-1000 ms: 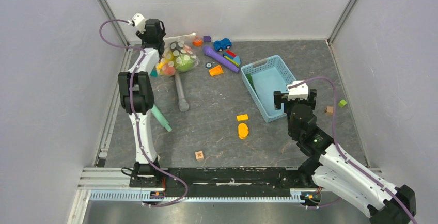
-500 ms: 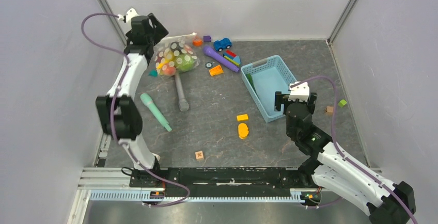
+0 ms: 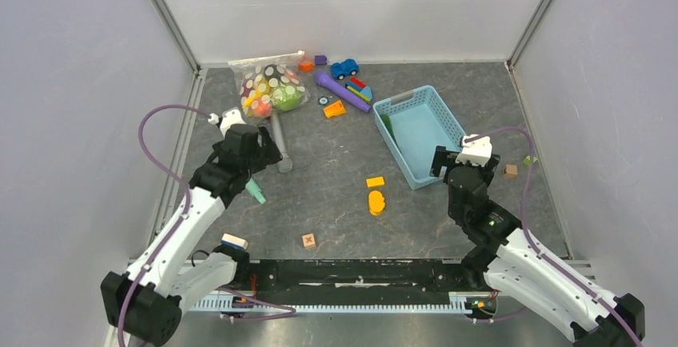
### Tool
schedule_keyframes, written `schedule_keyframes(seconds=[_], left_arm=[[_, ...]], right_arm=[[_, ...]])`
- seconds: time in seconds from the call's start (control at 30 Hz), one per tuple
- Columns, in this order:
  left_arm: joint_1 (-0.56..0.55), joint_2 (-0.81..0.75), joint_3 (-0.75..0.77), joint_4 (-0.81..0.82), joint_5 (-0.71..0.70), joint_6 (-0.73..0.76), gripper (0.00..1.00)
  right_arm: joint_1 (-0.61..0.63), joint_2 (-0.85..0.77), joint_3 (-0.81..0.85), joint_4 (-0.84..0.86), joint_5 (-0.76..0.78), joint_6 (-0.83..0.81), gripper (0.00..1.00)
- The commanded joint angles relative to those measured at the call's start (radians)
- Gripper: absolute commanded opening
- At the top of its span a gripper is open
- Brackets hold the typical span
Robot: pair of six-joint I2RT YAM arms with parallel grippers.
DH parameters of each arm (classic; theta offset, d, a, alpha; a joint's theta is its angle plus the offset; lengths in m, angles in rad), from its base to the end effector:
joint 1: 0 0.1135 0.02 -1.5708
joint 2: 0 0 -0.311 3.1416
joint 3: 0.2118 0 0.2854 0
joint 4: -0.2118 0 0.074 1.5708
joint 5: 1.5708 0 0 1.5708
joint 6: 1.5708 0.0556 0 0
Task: Place the food in the zip-top bag and seal the zipper
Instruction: Reset both arms
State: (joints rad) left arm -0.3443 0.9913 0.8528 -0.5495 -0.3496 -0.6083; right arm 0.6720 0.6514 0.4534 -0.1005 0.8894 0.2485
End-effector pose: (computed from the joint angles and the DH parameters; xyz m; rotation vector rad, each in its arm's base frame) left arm 0.2247 -0.0603 0.3145 -0.4727 2.1621 -0.1316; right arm 0.1539 0.0672 0.2739 0.2223 1.7459 -0.1642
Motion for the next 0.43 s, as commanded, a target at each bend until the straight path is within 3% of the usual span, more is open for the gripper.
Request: schedule_keyframes(seconds=[0.0,0.4], left_arm=[[-0.056,-0.12,-0.027,-0.074,-0.122,-0.033,1.0],[-0.063,-0.147,-0.049,-0.063,-0.154,-0.013,1.0]], right_arm=[[0.0,-0.022,-0.012,-0.015,0.022,0.036,0.98],[0.0,-0.036,0.004,-0.073,0.066,0.028,0.98]])
